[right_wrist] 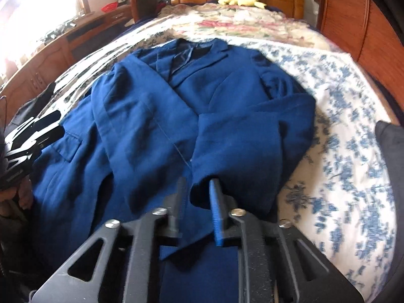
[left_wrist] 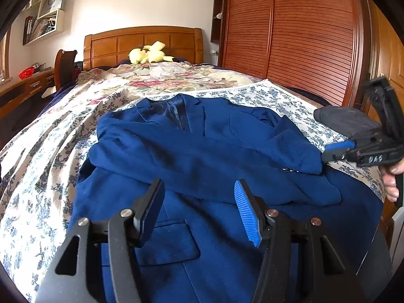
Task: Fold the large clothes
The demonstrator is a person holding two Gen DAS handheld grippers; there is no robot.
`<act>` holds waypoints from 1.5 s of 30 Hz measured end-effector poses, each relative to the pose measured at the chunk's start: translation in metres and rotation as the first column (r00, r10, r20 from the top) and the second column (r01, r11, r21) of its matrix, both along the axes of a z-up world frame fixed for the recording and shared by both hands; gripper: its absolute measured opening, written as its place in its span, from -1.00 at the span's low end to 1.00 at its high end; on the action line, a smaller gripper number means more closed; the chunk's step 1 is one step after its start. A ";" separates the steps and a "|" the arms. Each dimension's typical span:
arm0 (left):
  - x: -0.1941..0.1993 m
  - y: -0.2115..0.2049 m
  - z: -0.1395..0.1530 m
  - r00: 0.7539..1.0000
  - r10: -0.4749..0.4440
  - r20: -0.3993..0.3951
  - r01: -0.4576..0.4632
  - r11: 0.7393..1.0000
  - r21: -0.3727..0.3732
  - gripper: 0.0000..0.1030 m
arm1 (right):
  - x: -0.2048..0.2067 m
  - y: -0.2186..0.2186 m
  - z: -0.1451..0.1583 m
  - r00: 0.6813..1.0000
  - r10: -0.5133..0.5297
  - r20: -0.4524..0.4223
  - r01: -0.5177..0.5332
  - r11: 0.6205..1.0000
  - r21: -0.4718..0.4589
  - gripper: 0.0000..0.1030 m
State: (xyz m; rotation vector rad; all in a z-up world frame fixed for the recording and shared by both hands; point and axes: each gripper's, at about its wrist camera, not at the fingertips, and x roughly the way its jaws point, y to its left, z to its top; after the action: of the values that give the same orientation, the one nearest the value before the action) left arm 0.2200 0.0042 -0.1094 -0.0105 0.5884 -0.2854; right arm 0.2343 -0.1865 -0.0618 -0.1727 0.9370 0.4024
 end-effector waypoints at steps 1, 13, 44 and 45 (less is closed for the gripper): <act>0.000 0.000 0.000 1.000 0.001 0.000 -0.001 1.000 0.000 0.10 | -0.001 -0.002 0.004 1.000 -0.004 0.012 0.004 1.000 -0.003 -0.28; 0.001 -0.001 -0.001 1.000 -0.001 0.000 0.001 1.000 0.000 0.10 | 0.041 -0.027 0.004 0.995 -0.092 0.035 0.093 0.995 -0.028 -0.02; -0.014 0.016 0.009 0.999 0.012 0.030 -0.011 1.000 -0.014 0.10 | 0.048 -0.005 0.062 0.986 -0.031 0.162 0.037 0.999 -0.033 -0.79; -0.016 0.019 0.011 0.999 0.015 0.035 -0.014 1.000 -0.016 0.10 | 0.052 -0.003 0.075 0.982 -0.034 0.186 0.041 0.998 -0.038 -0.79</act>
State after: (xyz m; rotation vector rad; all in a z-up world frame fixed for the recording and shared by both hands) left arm 0.2037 0.0230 -0.0986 -0.0248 0.5515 -0.2757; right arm 0.2859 -0.1898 0.0136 -0.2267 0.7644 0.3259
